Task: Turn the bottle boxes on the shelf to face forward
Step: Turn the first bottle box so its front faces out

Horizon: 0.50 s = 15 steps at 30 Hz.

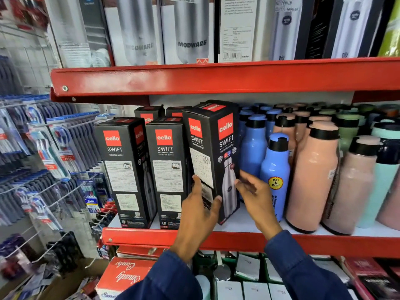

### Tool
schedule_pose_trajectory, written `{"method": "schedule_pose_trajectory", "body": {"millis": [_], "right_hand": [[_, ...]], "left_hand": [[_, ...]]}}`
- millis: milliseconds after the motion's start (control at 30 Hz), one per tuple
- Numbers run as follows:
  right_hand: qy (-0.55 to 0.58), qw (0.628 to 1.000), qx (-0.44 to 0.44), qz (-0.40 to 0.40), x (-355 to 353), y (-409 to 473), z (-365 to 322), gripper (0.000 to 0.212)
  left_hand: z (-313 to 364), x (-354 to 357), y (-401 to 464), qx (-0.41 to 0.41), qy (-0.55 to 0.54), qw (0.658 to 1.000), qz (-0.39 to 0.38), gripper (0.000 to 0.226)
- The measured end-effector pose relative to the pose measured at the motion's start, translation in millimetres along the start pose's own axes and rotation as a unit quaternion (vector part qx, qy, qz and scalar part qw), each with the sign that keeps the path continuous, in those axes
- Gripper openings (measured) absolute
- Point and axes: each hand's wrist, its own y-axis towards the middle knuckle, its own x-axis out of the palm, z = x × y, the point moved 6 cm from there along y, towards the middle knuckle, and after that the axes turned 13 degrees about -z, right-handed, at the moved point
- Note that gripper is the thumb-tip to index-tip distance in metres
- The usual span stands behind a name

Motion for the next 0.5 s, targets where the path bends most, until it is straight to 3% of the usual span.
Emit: {"method": "schedule_pose_trajectory", "body": {"millis": [167,500], "right_hand": [[-0.018,0.998,-0.029,0.061,0.1,-19.1,-5.8,0.033],[-0.053,0.997,0.001,0.057,10.9,-44.1,11.9,0.033]], "left_hand": [[-12.6,2.9,14.9,0.012,-0.034,0.999,-0.018,0.068],[-40.6,17.2,17.2,-0.039,0.002,0.999,-0.038,0.056]]}}
